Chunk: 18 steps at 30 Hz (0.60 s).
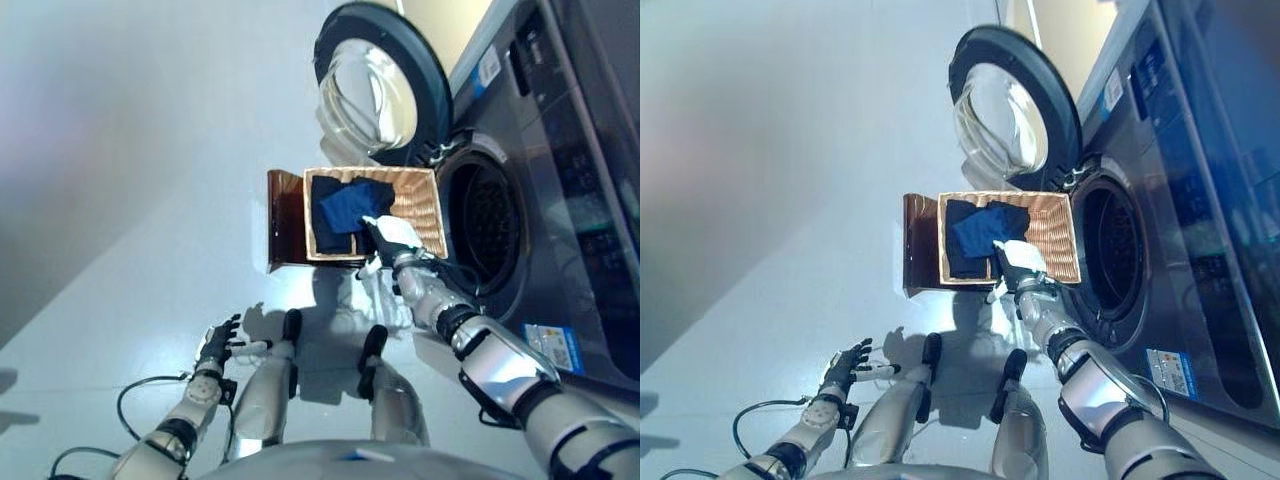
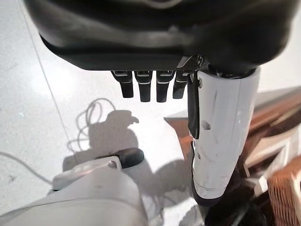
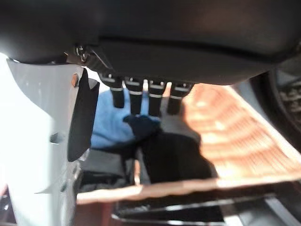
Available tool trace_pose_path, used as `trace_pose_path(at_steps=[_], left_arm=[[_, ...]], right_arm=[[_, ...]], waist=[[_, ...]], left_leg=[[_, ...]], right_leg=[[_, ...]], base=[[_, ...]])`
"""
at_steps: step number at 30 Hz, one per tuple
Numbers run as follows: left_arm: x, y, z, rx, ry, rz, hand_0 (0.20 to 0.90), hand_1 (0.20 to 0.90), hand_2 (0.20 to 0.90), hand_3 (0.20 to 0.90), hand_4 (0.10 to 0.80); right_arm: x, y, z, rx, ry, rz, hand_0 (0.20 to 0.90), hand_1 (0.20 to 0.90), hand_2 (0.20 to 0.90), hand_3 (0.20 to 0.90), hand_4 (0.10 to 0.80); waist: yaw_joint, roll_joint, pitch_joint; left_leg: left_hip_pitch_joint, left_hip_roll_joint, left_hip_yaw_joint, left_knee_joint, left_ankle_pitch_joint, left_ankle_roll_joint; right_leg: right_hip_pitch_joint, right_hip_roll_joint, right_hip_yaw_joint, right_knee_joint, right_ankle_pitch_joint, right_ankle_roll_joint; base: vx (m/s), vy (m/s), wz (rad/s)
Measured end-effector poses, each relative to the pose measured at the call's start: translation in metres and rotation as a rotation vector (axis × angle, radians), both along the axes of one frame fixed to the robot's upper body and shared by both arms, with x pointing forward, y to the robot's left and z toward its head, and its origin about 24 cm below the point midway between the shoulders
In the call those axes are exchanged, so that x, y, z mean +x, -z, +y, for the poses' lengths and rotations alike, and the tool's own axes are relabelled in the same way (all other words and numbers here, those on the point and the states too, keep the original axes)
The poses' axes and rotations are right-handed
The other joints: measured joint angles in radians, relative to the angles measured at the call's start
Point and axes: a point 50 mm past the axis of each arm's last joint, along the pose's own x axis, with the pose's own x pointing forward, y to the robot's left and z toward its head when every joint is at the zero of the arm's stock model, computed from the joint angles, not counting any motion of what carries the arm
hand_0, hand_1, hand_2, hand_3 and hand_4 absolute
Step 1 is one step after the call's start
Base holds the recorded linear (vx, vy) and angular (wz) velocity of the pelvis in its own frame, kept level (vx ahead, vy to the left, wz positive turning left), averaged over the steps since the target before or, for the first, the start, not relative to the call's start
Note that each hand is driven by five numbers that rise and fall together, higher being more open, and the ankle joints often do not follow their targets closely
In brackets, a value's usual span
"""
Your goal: Pick up the clothes and place them into the washing machine
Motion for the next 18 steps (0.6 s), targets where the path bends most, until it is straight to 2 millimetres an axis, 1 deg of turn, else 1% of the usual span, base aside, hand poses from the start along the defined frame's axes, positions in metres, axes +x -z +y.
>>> trace_pose_path(at_steps=[2,6,7,8,12,17,18], left_arm=[[0.003,-0.002,-0.002,-0.004,-0.001,-0.02,0.9,0.9,0.9,0.9,0.8],[0.024,-0.015,-0.013,-0.011,0.04,-0.095,0.9,0.9,0.9,0.9,0.8],[0.024,-0.015,-0.013,-0.011,0.04,-0.095,0.9,0.9,0.9,0.9,0.8],[0.033,-0.02,-0.018,-0.026,0.046,-0.126,0.9,0.9,0.9,0.9,0.8],[0.045,-0.029,-0.021,-0.031,0.046,-0.182,0.9,0.9,0.9,0.9,0.8],[0.05,-0.034,-0.022,-0.042,0.028,-0.208,0.9,0.9,0.9,0.9,0.8],[0.052,-0.036,-0.025,-0.049,0.036,-0.221,0.9,0.9,0.9,0.9,0.8]], right_arm=[[0.002,-0.003,0.001,-0.025,-0.012,-0.019,0.9,0.9,0.9,0.9,0.8],[0.013,-0.019,-0.005,-0.09,-0.012,-0.073,0.9,0.9,0.9,0.9,0.8],[0.013,-0.019,-0.005,-0.09,-0.012,-0.073,0.9,0.9,0.9,0.9,0.8],[0.016,-0.024,-0.009,-0.119,0.0,-0.096,0.9,0.9,0.9,0.9,0.8],[0.025,-0.039,-0.017,-0.189,0.028,-0.144,0.9,0.9,0.9,0.9,0.8],[0.031,-0.053,-0.021,-0.208,0.06,-0.203,0.9,0.9,0.9,0.9,0.8],[0.033,-0.057,-0.025,-0.216,0.071,-0.223,0.9,0.9,0.9,0.9,0.8]], waist=[[0.004,-0.002,0.003],[0.012,-0.004,0.025],[0.012,-0.004,0.025],[0.022,-0.005,0.037],[0.024,0.001,0.064],[0.038,0.005,0.068],[0.047,0.008,0.07]], left_leg=[[-0.009,0.0,-0.006,0.0,0.0,0.0],[-0.047,0.001,-0.014,0.015,0.003,0.001],[-0.047,0.001,-0.014,0.015,0.003,0.001],[-0.051,0.001,-0.015,0.016,0.003,0.001],[-0.064,-0.002,-0.02,0.02,0.003,0.001],[-0.105,-0.009,-0.022,0.033,0.003,0.001],[-0.12,-0.009,-0.025,0.038,0.003,0.001]], right_leg=[[-0.005,0.0,-0.002,-0.001,0.0,0.0],[-0.032,0.001,-0.011,0.002,0.0,-0.001],[-0.032,0.001,-0.011,0.002,0.0,-0.001],[-0.034,0.001,-0.015,0.002,0.0,-0.001],[-0.042,-0.003,-0.019,0.002,0.0,-0.001],[-0.085,-0.012,-0.019,0.02,0.0,-0.001],[-0.102,-0.014,-0.018,0.028,-0.001,-0.002]], base=[[0.008,-0.01,0.06],[-0.007,-0.001,0.07],[0.0,0.013,0.06],[0.001,0.015,0.03],[0.007,0.013,0.03],[-0.007,0.023,0.01],[0.0,0.0,0.0]])
